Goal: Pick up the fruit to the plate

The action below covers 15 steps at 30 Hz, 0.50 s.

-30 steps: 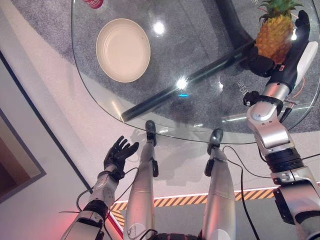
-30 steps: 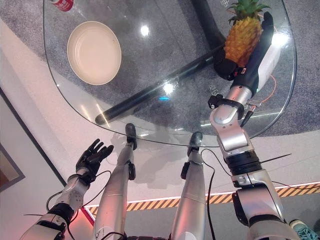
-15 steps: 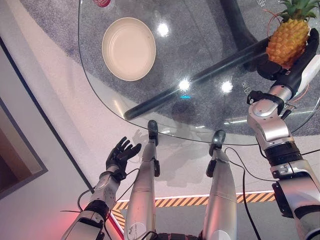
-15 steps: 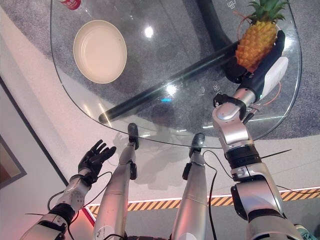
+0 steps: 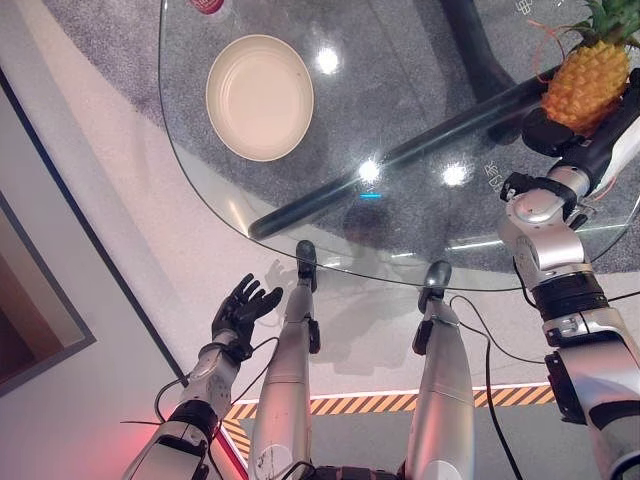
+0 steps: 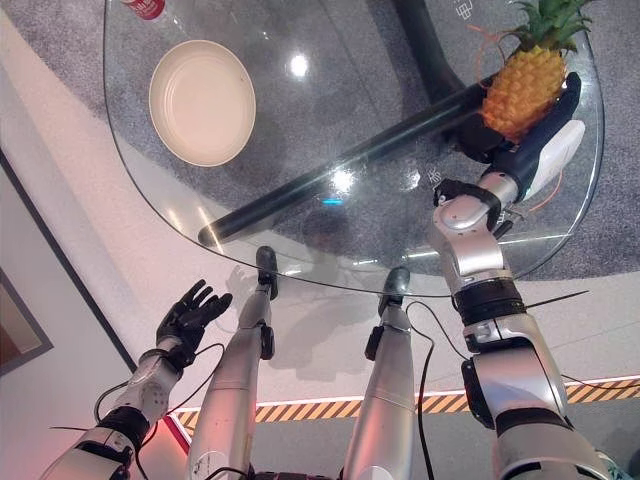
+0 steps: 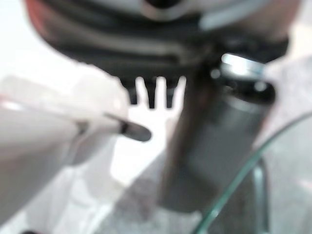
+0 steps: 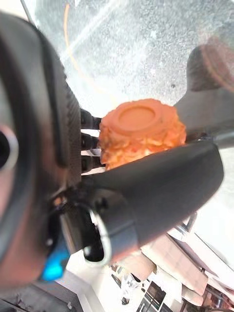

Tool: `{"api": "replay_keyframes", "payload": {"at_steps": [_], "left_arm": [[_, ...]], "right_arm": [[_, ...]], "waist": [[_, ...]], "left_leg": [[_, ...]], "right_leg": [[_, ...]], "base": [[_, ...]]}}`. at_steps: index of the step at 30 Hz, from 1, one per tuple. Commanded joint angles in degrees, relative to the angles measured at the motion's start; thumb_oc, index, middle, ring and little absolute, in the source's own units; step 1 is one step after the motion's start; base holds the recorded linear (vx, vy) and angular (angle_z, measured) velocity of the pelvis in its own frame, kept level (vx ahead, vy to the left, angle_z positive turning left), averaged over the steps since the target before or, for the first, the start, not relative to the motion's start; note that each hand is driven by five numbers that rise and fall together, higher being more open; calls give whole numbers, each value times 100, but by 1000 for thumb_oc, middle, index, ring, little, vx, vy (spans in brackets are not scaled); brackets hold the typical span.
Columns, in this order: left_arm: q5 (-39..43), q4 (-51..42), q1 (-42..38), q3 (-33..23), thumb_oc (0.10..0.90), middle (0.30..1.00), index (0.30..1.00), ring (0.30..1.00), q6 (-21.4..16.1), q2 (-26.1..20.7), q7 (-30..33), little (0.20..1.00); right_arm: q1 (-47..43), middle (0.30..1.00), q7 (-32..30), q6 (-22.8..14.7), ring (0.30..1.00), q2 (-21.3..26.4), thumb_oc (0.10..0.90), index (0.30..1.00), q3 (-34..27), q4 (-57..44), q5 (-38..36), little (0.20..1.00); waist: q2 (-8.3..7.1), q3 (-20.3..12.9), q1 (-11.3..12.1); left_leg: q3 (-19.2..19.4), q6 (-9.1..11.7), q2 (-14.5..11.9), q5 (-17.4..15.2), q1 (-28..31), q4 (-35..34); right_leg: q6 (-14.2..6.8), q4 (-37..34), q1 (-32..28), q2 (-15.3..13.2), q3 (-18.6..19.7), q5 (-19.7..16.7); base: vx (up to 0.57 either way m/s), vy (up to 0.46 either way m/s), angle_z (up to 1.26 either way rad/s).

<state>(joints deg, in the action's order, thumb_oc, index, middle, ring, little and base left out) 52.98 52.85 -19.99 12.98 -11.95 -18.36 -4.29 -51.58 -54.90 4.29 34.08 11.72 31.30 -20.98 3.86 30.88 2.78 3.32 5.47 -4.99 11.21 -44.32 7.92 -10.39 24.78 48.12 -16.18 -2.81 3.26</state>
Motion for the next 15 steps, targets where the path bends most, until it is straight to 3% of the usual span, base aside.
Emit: {"api": "replay_keyframes", "payload": {"at_steps": [1,2,3,4,15], "left_arm": [[-35,31,135,115,800,900,900,900,-78,-167,62,900],[-35,28,134,113,800,900,900,900,-76,-167,64,900],[-31,13,135,116,800,900,900,900,-77,-161,87,900],[-20,10,130,116,800,900,900,900,-71,-164,84,900],[122,5,107,35,800,900,900,900,-158,-266,45,900]], "right_arm": [[-95,827,93,-171,827,419,715,827,42,35,-101,815],[-94,827,97,-166,827,416,715,827,42,34,-101,815],[-95,375,138,-119,375,415,188,375,39,28,-119,288],[-95,300,186,-72,300,415,100,300,48,52,-123,200],[-136,300,618,32,300,485,100,300,189,466,-391,200]], "waist": [[216,-108,-38],[216,-108,-38],[214,-108,-42],[218,-108,-43],[165,-108,-11]], "left_leg": [[-316,97,-185,-648,-187,690],[-317,96,-184,-648,-188,691],[-317,96,-183,-649,-186,692],[-318,96,-181,-649,-180,694],[-325,109,-191,-628,-119,634]], "right_leg": [[87,-709,-21,-42,-396,-796],[88,-708,-19,-42,-396,-795],[89,-707,-21,-37,-390,-794],[88,-703,-24,-37,-385,-791],[85,-780,-115,-38,-442,-823]], "base": [[0,0,0],[0,0,0],[0,0,0],[0,0,0],[0,0,0]]}}
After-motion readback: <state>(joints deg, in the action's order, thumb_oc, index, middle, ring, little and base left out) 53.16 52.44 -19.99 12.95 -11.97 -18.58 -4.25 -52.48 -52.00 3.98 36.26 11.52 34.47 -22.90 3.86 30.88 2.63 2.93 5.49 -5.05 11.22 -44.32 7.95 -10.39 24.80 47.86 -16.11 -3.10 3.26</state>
